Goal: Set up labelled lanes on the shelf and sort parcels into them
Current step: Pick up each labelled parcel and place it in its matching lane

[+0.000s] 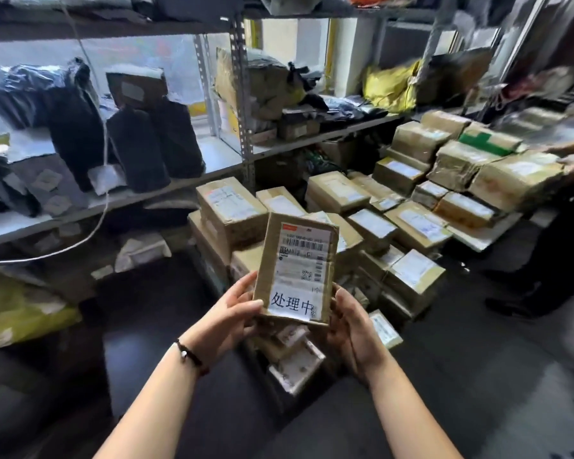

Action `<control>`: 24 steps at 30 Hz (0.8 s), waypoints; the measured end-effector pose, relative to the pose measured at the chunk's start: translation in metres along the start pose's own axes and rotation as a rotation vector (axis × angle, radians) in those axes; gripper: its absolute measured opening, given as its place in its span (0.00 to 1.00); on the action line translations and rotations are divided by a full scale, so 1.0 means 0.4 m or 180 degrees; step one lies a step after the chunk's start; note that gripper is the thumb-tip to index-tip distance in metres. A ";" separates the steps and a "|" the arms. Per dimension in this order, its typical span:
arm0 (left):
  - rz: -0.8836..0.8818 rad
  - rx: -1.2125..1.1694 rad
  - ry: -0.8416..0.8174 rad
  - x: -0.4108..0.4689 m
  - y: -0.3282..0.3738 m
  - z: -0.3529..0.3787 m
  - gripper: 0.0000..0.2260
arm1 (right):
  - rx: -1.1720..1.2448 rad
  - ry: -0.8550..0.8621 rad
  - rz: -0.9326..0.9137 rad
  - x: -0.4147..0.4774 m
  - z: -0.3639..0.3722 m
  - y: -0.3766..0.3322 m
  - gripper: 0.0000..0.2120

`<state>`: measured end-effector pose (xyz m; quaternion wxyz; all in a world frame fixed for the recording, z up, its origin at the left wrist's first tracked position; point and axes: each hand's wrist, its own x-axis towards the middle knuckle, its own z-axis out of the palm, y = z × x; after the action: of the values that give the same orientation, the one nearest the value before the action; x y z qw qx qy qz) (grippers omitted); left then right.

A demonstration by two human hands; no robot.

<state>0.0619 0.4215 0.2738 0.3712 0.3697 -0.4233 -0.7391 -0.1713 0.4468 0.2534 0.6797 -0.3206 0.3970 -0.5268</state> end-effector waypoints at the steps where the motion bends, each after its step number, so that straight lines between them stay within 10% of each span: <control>1: -0.0042 0.0030 -0.0023 0.023 -0.017 0.042 0.42 | -0.0028 0.0094 -0.0015 -0.008 -0.047 -0.014 0.49; 7: -0.0282 0.0264 -0.0190 0.189 -0.114 0.257 0.47 | -0.0271 0.0637 -0.0037 -0.064 -0.352 -0.128 0.48; 11: -0.0423 0.0233 -0.0061 0.257 -0.191 0.369 0.38 | -0.0396 0.0557 -0.0012 -0.084 -0.507 -0.180 0.31; 17: -0.0539 0.0182 0.0096 0.294 -0.207 0.436 0.24 | -0.0344 0.0739 0.0386 -0.023 -0.608 -0.191 0.37; 24: -0.0756 0.0082 0.0826 0.372 -0.245 0.324 0.41 | -0.0604 0.0377 0.1081 0.139 -0.643 -0.230 0.20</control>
<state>-0.1399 0.3747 0.1989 0.3280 0.5142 -0.3346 -0.7184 -0.4322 0.3663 0.1978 0.7010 -0.2803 0.5325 -0.3828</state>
